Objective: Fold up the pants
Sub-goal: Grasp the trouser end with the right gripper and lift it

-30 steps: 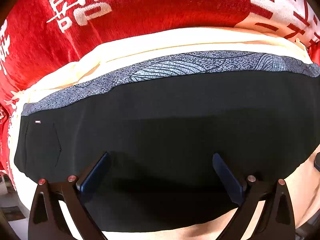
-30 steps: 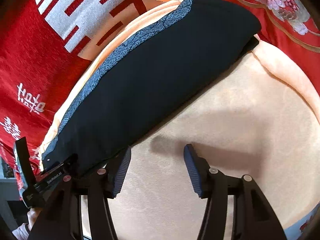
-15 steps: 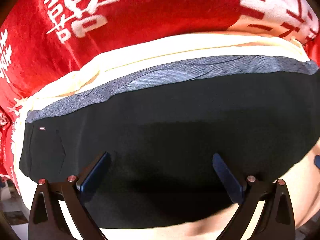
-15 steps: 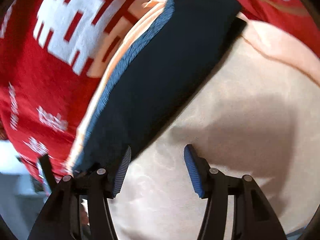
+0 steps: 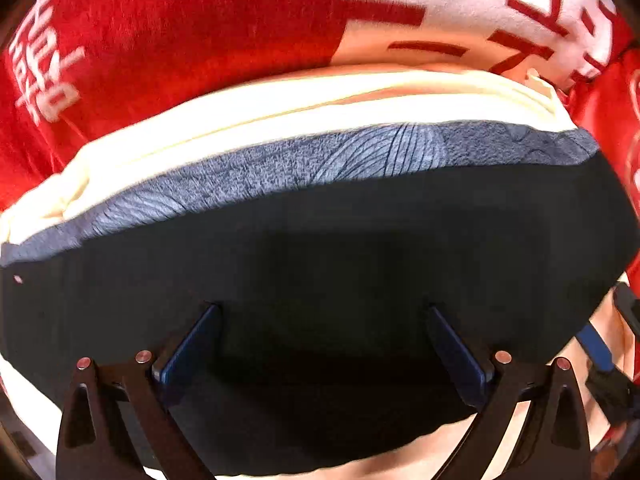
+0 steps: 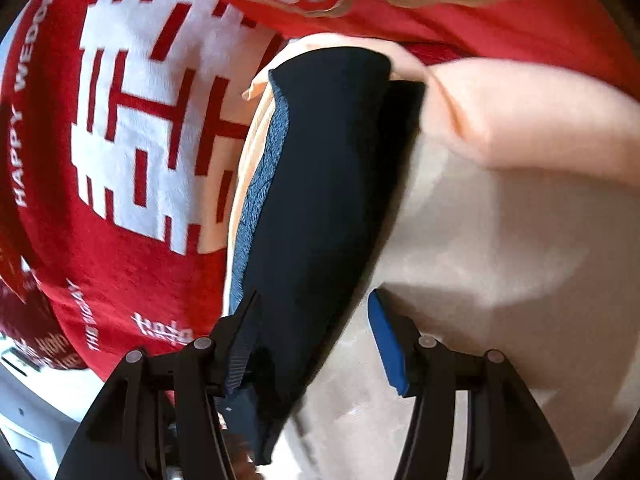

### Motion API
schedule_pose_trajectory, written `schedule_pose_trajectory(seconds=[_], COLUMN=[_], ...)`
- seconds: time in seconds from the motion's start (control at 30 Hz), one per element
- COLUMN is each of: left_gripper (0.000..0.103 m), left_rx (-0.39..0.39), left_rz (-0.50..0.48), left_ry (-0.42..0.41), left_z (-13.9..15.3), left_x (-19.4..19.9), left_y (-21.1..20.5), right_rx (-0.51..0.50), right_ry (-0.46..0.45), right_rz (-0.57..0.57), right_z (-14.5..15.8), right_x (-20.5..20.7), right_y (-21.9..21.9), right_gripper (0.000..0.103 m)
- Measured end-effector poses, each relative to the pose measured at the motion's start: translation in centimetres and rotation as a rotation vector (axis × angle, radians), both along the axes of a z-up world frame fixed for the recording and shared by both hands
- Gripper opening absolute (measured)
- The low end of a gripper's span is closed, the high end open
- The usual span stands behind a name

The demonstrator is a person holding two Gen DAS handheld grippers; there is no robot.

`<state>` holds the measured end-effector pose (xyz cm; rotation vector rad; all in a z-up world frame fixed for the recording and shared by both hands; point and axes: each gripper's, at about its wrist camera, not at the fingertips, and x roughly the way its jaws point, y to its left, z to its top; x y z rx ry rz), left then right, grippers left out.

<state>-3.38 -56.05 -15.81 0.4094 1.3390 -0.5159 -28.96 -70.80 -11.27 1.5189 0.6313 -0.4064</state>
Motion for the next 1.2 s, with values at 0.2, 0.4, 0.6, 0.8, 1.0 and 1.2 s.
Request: schedule_pose_trajectory(seconds=[0.2,0.4,0.6,0.8,1.0,1.2], left_gripper=[0.103,0.103,0.059,0.059,0.059,0.059], left_rx=[-0.014,-0.011,-0.067,-0.145,-0.151,-0.164], left_rz=[-0.046,-0.057,-0.063,-0.061,-0.127,-0.163], left_ry=[-0.036,-0.027,0.009,0.081,-0.052,-0.022], left_z=[0.2,0.5,3.7,3.2,3.3,3.8], left_x=[-0.2,0.2,0.2,-0.5,-2.3,-2.1], left_y=[-0.2,-0.4,-0.2,-0.6,-0.7,0.7], right_rx=[-0.051,-0.052,-0.095,-0.23,-0.508,-0.681], right_ry=[-0.092,0.02,0.032,0.067,0.164,0.207], right_rz=[0.035,0.068,0.103,0.203,0.388,0.508], right_z=[0.2,0.4,2.3,5.8,10.4,13.3], right_x=[3.1,4.6,4.4,6.3,10.2,13.1], right_y=[-1.8,-2.1,-1.7,-0.4,3.6,7.8], right_gripper=[0.061,0.021,0.013,0.012,0.012,0.012])
